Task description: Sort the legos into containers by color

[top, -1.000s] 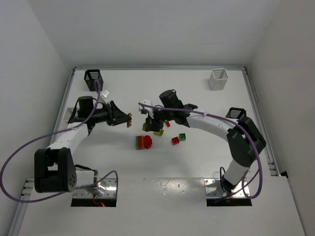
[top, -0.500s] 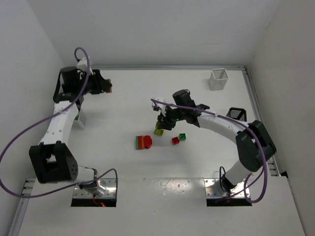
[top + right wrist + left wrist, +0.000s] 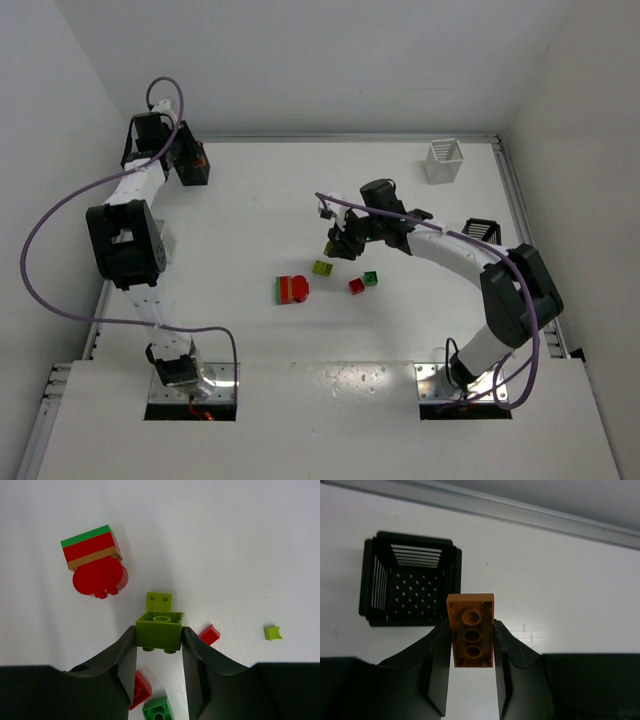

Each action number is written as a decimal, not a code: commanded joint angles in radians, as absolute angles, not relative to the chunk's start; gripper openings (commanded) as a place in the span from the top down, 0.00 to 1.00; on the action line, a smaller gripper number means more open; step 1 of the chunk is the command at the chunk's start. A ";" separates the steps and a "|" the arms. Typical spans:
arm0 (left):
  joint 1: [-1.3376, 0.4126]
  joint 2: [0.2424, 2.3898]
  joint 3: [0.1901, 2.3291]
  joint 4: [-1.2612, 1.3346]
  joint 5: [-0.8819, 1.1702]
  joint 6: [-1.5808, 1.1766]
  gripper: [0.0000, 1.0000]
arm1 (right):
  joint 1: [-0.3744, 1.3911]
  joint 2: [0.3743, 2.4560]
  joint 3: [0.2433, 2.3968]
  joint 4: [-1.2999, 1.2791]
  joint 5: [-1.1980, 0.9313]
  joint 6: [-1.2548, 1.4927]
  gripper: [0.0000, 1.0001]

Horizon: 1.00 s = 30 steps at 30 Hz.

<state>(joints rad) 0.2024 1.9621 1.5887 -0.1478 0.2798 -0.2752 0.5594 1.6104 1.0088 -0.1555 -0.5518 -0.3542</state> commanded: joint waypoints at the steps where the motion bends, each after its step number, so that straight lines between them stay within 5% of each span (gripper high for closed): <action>1: 0.206 1.979 1.721 -0.063 0.213 -0.291 1.00 | 0.543 1.583 1.005 -0.118 -0.568 -0.345 1.00; 9: 0.215 2.062 1.808 -0.032 0.118 -0.291 1.00 | 0.534 1.612 1.005 -0.109 -0.586 -0.345 1.00; 25: 0.215 2.164 1.848 -0.032 0.034 -0.281 0.74 | 0.534 1.651 1.054 -0.109 -0.586 -0.336 1.00; 29: 0.215 2.164 1.848 -0.043 -0.002 -0.301 0.28 | 0.534 1.651 1.054 -0.109 -0.586 -0.336 1.00; 30: 0.215 2.164 1.858 -0.043 -0.002 -0.301 0.28 | 0.534 1.651 1.054 -0.109 -0.586 -0.336 1.00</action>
